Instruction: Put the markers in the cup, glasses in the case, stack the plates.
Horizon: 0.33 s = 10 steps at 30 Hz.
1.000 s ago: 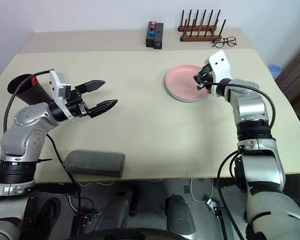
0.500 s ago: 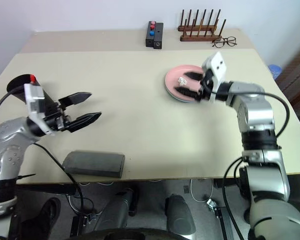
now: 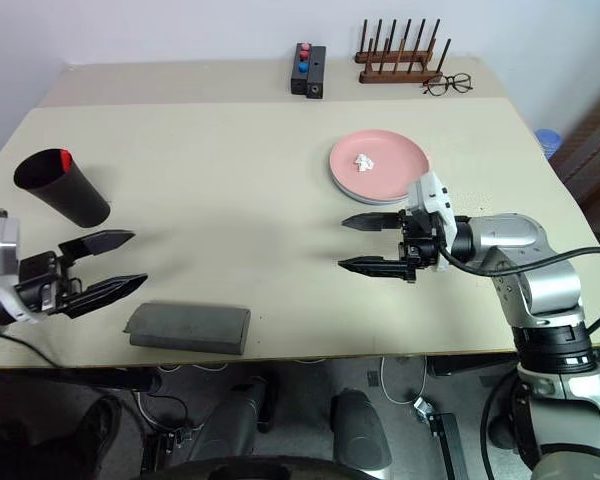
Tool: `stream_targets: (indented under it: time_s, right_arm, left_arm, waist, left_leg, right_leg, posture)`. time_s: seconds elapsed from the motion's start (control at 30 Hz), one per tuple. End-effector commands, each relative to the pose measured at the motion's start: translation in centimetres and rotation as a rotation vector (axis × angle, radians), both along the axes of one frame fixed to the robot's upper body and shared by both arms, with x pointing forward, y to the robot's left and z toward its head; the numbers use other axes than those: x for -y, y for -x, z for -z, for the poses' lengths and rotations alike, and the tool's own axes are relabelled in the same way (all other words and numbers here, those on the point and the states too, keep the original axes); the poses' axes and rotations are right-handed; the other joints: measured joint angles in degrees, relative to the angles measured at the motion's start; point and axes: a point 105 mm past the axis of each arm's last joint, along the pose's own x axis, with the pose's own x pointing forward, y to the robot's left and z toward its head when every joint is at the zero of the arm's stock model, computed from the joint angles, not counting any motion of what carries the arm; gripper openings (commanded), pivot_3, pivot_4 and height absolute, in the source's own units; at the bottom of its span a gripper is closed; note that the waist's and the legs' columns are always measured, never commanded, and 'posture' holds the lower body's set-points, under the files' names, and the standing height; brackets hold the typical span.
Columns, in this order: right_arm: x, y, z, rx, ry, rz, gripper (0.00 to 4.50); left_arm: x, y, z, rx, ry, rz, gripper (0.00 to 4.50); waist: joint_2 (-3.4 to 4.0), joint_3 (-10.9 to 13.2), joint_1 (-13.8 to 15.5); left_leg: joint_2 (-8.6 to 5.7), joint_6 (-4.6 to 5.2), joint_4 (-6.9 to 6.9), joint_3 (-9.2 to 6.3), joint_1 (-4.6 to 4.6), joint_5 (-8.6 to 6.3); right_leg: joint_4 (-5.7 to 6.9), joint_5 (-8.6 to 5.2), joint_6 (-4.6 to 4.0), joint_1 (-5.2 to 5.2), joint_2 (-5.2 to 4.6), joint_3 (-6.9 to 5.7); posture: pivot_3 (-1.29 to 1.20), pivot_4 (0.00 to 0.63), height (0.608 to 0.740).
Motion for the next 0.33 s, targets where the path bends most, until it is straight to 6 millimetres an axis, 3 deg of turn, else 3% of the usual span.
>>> stream_targets:
  time_s: [0.03, 0.23, 0.33]
  right_arm:
    - [0.6, 0.4, -1.5, 0.065, -0.004, 0.016, 3.50]
    - [2.2, 0.0, -1.0, 0.065, 0.046, 0.093, 3.50]
    - [1.8, -0.4, -1.0, 0.072, 0.045, 0.096, 3.50]
  left_arm:
    - [0.3, 0.5, -1.1, -0.011, -0.010, 0.054, 4.50]
    - [0.3, 0.3, -1.6, 0.008, 0.004, 0.036, 4.50]
    - [0.3, 0.3, -1.2, 0.005, 0.004, 0.037, 4.50]
  waist:
    - [0.00, 0.0, -0.1]
    - [0.03, 0.0, -0.1]
    - [0.03, 0.0, -0.3]
  left_leg:
    - [0.00, 0.01, 0.00, 0.00, 0.00, -0.01]
    - [0.00, 0.10, -0.08, 0.03, -0.01, -0.06]
    - [0.00, 0.22, -0.09, 0.05, -0.03, -0.05]
  right_leg:
    - [-0.03, 0.00, 0.00, 0.00, 0.00, 0.00]
    - [-0.34, 0.01, 0.01, 0.01, -0.02, -0.04]
    - [-0.44, 0.02, 0.03, 0.04, -0.02, -0.03]
  posture:
    - [0.00, 0.150, 0.735]
    - [0.00, 0.150, 0.735]
    - [0.00, 0.150, 0.735]
